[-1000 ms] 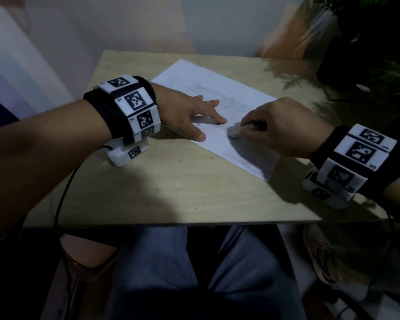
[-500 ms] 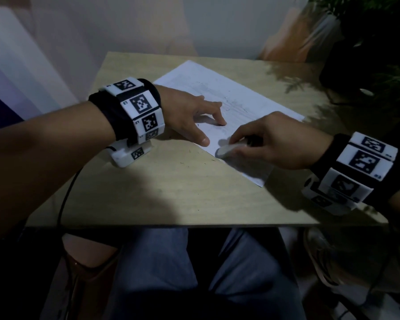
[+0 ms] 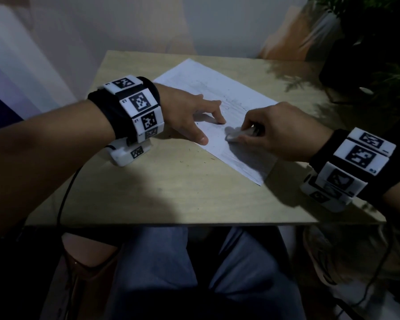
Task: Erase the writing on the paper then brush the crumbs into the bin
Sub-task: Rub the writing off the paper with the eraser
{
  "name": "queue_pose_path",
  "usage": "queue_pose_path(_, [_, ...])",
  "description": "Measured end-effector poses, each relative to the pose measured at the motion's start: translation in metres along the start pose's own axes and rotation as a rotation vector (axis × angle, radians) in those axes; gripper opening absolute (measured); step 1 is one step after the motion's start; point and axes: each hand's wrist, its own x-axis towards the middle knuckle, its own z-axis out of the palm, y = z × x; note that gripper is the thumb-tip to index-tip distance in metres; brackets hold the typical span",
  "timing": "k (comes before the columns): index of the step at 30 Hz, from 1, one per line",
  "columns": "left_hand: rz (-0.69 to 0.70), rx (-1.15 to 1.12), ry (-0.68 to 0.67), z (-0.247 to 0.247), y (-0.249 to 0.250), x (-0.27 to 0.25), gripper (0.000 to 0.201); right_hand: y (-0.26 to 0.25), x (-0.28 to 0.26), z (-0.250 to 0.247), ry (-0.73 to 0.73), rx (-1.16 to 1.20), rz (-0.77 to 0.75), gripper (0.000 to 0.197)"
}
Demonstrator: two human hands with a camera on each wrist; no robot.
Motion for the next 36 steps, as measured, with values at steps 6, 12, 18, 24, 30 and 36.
queue_pose_path(6, [0.006,-0.020,-0.003,0.000,-0.003,0.002,0.065,-0.005,-0.007,-0.006,-0.162,0.157,-0.026,0.037])
queue_pose_path(12, [0.001,-0.007,0.001,0.000,-0.003,0.001,0.065,-0.003,-0.003,-0.002,-0.031,0.020,-0.048,0.043])
queue_pose_path(18, [-0.008,-0.012,0.007,0.001,0.000,-0.001,0.064,-0.003,-0.005,-0.005,-0.109,0.112,-0.010,0.043])
queue_pose_path(24, [-0.008,-0.022,0.000,0.000,0.001,-0.001,0.064,-0.007,-0.010,-0.002,-0.139,0.115,-0.100,0.031])
queue_pose_path(30, [0.000,-0.020,0.007,0.000,0.000,-0.001,0.064,-0.001,-0.005,-0.003,-0.032,-0.016,-0.002,0.045])
queue_pose_path(36, [0.006,-0.026,0.000,0.001,-0.003,0.000,0.064,-0.007,-0.011,-0.005,-0.184,0.135,-0.058,0.040])
